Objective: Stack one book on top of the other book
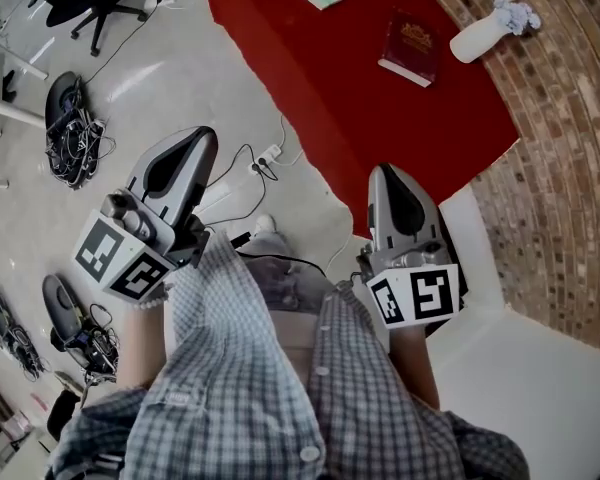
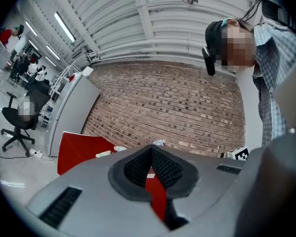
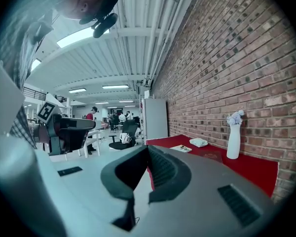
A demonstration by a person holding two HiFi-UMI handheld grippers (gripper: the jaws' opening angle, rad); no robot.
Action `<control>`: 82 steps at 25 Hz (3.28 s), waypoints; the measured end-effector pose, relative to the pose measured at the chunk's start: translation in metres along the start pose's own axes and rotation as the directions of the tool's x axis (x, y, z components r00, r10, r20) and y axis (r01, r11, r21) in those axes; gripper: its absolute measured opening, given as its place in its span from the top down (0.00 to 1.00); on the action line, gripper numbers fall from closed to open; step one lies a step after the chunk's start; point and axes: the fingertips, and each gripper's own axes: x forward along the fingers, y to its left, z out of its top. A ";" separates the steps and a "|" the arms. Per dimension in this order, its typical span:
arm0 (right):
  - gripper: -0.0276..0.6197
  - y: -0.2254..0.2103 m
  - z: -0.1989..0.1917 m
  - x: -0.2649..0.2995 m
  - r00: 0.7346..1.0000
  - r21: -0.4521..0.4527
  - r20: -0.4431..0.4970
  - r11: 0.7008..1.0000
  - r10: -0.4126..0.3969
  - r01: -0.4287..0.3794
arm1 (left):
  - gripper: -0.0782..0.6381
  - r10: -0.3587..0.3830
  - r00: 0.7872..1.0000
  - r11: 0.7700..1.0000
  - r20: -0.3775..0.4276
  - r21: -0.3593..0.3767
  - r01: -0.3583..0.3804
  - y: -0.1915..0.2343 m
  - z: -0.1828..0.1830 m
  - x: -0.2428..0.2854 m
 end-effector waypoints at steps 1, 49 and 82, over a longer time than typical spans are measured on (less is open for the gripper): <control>0.95 -0.001 0.002 0.008 1.000 -0.006 0.001 1.000 -0.006 0.006 | 0.88 -0.003 1.000 1.000 0.004 0.002 0.003 0.008 0.003 0.003; 0.95 -0.159 0.027 0.256 0.997 0.025 -0.047 0.997 -0.066 0.067 | 0.88 -0.071 0.997 0.997 -0.038 -0.042 0.069 0.176 0.034 0.248; 0.95 -0.231 0.003 0.306 0.932 0.059 -0.141 0.937 -0.333 0.344 | 0.88 -0.331 0.918 0.943 -0.217 -0.086 0.320 0.221 0.017 0.401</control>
